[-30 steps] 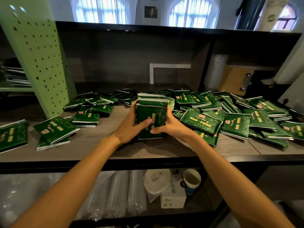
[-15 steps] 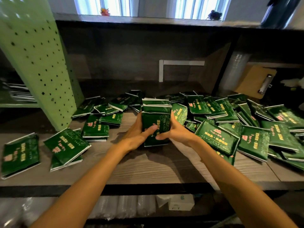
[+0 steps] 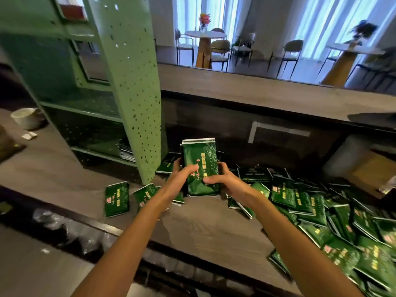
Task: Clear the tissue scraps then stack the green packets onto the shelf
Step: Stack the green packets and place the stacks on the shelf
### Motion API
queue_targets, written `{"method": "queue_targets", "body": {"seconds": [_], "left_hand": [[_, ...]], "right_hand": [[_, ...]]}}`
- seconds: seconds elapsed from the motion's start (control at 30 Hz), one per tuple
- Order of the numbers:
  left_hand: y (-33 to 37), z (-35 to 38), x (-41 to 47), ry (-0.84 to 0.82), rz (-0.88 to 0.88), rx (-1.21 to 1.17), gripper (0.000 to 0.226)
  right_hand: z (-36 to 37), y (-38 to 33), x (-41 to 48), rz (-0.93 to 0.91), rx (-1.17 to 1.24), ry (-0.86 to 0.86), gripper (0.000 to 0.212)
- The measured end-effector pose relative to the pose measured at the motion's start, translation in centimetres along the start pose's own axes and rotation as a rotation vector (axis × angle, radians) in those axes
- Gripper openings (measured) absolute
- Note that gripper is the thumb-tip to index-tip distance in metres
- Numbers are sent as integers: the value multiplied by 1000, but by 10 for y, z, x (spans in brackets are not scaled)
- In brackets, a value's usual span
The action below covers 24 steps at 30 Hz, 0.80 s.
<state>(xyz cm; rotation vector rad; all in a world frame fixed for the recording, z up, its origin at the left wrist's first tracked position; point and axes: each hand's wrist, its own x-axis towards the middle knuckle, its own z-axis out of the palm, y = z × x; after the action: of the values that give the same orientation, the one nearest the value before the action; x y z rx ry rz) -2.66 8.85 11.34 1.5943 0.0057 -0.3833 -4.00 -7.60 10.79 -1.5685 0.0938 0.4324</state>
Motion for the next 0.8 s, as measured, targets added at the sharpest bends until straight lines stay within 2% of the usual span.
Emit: {"method": "queue_targets", "body": {"seconds": [0.13,0.23,0.27,0.3,0.33,0.37,0.4,0.43,0.5,0.57,0.63,0.7,0.8], "left_hand": [[-4,-45,-20,158,-76,-122,85],[-16,-86,-26,210,-144,-251,93],[-17,-99,-29,211,-174,-260,94],[-17,-112,-30,213,-201,-268,91],[-17,-125,-30,205,-212,-273,76],[-17,-137,-30,197,-206,-287,51],[-16,-150,-28,194,-196,-305,27],[-16,-164,-24,202,-190,-318,14],[-14,-191,-14,210,-157,-343,12],[-15,-227,0,188,-122,-333,13],[-14,-251,11,174,-135,-333,12],[-11,-279,22,153,-161,-308,11],[-8,-313,44,129,-221,-280,10]], "right_hand": [[43,-3,25,43,-2,-89,53],[81,-5,41,66,-14,-167,24],[95,-7,46,74,-35,-178,22],[109,-10,51,72,-62,-189,33],[123,-13,56,73,-101,-203,55],[136,-14,65,78,-152,-204,72],[149,-16,73,82,-191,-210,81],[161,-18,83,77,-222,-207,84],[183,-22,103,95,-252,-196,92],[210,-26,128,108,-253,-165,89],[224,-28,139,109,-242,-136,72],[241,-31,152,137,-239,-112,72],[253,-35,166,185,-207,-39,51]]}}
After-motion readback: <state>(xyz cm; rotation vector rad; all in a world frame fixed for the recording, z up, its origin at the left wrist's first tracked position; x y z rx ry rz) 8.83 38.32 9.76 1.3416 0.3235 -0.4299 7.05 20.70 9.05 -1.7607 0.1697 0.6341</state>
